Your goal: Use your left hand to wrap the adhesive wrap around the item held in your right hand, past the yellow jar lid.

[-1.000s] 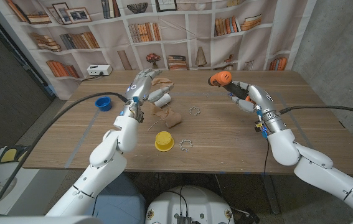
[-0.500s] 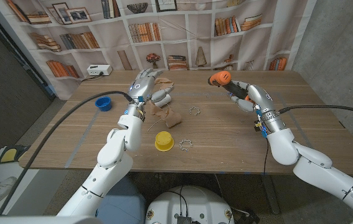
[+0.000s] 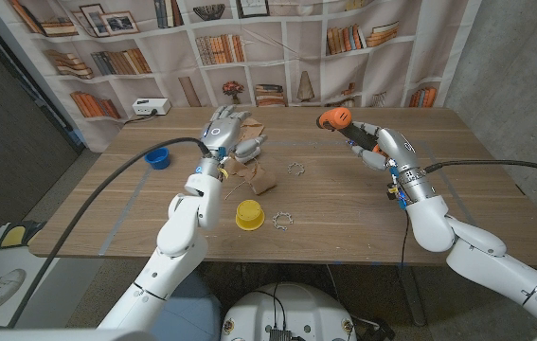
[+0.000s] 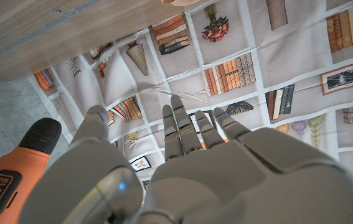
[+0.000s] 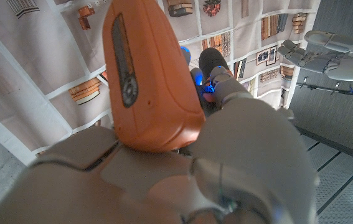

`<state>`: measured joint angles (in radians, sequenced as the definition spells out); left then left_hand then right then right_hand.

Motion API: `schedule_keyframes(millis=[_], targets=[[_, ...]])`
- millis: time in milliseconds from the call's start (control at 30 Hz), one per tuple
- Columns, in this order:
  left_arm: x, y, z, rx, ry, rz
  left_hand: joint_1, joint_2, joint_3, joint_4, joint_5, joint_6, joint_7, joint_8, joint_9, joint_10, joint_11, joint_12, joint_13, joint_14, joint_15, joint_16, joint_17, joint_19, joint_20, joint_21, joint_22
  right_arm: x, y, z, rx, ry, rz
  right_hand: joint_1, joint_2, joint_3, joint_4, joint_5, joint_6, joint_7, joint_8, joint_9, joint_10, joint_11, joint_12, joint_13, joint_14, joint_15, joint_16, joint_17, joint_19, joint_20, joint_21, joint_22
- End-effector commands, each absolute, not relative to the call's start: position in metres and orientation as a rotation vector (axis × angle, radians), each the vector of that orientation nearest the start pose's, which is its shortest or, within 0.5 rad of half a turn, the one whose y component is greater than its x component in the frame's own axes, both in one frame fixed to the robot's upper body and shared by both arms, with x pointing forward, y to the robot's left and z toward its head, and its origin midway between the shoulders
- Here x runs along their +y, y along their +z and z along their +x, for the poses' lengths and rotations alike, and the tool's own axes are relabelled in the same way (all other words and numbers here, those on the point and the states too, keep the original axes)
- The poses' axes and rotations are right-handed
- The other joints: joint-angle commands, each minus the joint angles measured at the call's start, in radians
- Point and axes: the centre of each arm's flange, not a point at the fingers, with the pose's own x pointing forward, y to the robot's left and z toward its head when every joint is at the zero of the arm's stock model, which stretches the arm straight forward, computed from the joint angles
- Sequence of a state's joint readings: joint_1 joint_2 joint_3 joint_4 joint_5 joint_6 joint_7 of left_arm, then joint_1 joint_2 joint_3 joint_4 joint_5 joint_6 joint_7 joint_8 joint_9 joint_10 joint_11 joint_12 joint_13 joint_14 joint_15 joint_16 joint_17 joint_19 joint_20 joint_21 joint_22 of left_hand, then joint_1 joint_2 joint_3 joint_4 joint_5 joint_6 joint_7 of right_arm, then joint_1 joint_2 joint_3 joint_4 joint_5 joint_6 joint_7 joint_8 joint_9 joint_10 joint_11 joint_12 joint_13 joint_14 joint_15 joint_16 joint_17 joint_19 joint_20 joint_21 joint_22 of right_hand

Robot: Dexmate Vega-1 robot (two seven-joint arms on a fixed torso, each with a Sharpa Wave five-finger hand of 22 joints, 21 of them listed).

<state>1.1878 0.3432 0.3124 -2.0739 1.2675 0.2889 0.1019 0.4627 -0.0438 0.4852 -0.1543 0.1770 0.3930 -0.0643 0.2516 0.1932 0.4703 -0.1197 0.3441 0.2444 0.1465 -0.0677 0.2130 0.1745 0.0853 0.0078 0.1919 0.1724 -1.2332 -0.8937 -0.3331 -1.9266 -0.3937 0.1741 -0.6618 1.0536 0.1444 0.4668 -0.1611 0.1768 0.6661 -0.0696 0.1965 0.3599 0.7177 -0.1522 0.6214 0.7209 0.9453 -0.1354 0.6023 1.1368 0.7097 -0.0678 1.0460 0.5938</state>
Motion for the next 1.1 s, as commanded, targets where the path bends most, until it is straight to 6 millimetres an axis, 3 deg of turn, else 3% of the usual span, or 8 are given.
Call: schedule_keyframes(millis=[33, 233, 1100], targets=[[0.165, 0.020, 0.493, -0.759, 0.513, 1.502, 0.006, -0.008, -0.008, 0.001, -0.003, 0.003, 0.000, 0.001, 0.004, 0.002, 0.000, 0.001, 0.004, 0.002, 0.002, -0.008, 0.004, -0.001, 0.011, -0.003, 0.000, -0.262, -0.029, 0.486, -1.090, -0.202, -0.952, 0.029, 0.045, 0.123, 0.115, 0.001, 0.050, -0.046, 0.002, 0.004, 0.006, -0.003, -0.003, 0.006, 0.012, -0.091, 0.000, 0.007, -0.008, -0.144, 0.064, 0.003], [0.160, 0.020, 0.495, -0.728, 0.509, 1.576, 0.006, -0.009, -0.011, 0.002, -0.003, 0.006, -0.001, 0.000, 0.004, 0.003, -0.003, -0.001, 0.006, -0.001, 0.006, -0.010, 0.004, -0.007, 0.018, -0.005, 0.000, -0.262, -0.031, 0.484, -1.088, -0.201, -0.950, 0.029, 0.045, 0.124, 0.115, 0.001, 0.052, -0.046, 0.002, 0.005, 0.007, -0.004, -0.003, 0.007, 0.012, -0.091, -0.002, 0.007, -0.011, -0.144, 0.071, -0.001], [0.152, 0.006, 0.498, -0.681, 0.483, 1.609, 0.004, -0.014, -0.022, 0.004, -0.001, 0.030, -0.002, 0.000, 0.005, 0.035, -0.005, 0.006, 0.017, 0.004, 0.002, -0.009, 0.004, -0.011, 0.022, -0.003, 0.000, -0.265, -0.036, 0.478, -1.086, -0.202, -0.949, 0.024, 0.044, 0.128, 0.112, 0.001, 0.054, -0.046, 0.002, 0.009, 0.008, -0.004, -0.007, 0.013, 0.015, -0.091, -0.009, 0.008, -0.025, -0.143, 0.099, -0.020]])
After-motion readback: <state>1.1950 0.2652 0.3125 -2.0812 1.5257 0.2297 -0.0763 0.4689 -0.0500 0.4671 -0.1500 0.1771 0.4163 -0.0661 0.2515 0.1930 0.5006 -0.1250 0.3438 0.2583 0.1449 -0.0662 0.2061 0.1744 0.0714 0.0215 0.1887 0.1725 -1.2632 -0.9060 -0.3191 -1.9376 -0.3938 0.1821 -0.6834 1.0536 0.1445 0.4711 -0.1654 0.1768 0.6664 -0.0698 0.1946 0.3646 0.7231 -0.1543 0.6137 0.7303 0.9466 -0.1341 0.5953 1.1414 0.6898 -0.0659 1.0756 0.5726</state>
